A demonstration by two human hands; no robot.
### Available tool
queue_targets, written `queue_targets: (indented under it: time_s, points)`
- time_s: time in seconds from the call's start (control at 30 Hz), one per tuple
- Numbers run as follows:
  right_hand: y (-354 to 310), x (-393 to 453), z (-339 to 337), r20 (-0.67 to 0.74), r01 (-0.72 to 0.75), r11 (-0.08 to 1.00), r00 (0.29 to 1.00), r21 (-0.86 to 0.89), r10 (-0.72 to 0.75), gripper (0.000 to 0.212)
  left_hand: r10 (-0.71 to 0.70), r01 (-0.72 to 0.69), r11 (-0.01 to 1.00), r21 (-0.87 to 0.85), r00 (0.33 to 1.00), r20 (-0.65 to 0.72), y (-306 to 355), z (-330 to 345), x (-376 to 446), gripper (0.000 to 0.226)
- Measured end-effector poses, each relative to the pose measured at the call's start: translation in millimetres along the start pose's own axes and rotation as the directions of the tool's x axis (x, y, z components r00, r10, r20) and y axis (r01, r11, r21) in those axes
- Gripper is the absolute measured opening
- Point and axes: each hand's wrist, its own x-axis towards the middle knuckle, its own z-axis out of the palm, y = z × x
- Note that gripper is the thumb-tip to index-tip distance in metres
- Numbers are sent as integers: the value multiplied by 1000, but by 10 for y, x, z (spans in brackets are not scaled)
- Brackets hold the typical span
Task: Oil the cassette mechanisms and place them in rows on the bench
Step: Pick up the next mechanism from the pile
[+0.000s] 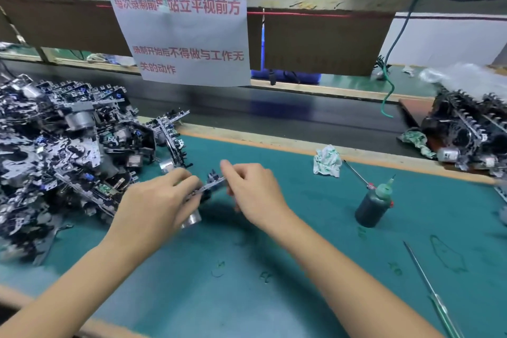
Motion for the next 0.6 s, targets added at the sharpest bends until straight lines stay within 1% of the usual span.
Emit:
queue_targets:
  time_s: [0.03,0.07,0.1,0.17,0.2,0.27,0.33,0.4,0.43,0.5,0.53,0.57,0.6]
  points:
    - [53,-97,-127,-67,78,980,993,-182,-92,57,-24,26,995,-98,1000,19,83,-35,38,32]
    - [117,-200,-258,-110,132,936,978,-326,-176,59,-48,57,978,-199,998,49,160,-61,76,31]
    - [184,-300,-388,-126,166,892,963,-421,-238,58,-71,95,952,-292,993,92,234,-79,117,28]
    - [345,-472,-627,-102,204,838,951,-506,-293,50,-89,175,876,-449,974,207,389,-74,218,22]
    - [445,-551,-730,-97,219,835,947,-505,-307,46,-73,203,836,-509,962,264,471,-45,279,21]
    - [656,-726,-914,-134,220,851,939,-478,-318,43,-7,226,777,-587,936,351,650,58,410,15]
    - [850,-924,-1062,-187,175,875,940,-451,-284,40,68,257,718,-647,899,433,833,203,546,11]
    - [1034,-1116,-1145,-205,121,890,951,-439,-231,37,165,320,644,-695,829,535,1011,361,680,13]
    - [1133,-1218,-1185,-223,92,905,954,-415,-200,37,232,350,614,-707,777,586,1126,442,749,14]
    - [1294,-1377,-1225,-289,25,954,950,-298,-115,36,351,383,585,-715,675,649,1331,595,835,12]
    - [1360,-1453,-1247,-327,-21,974,944,-224,-55,36,394,386,574,-722,642,657,1439,665,864,9]
    - [1416,-1517,-1261,-360,-70,986,933,-153,11,35,418,392,559,-731,628,657,1535,719,884,7]
    - [1461,-1572,-1268,-387,-115,989,919,-93,70,32,418,405,541,-737,631,654,1616,766,906,8]
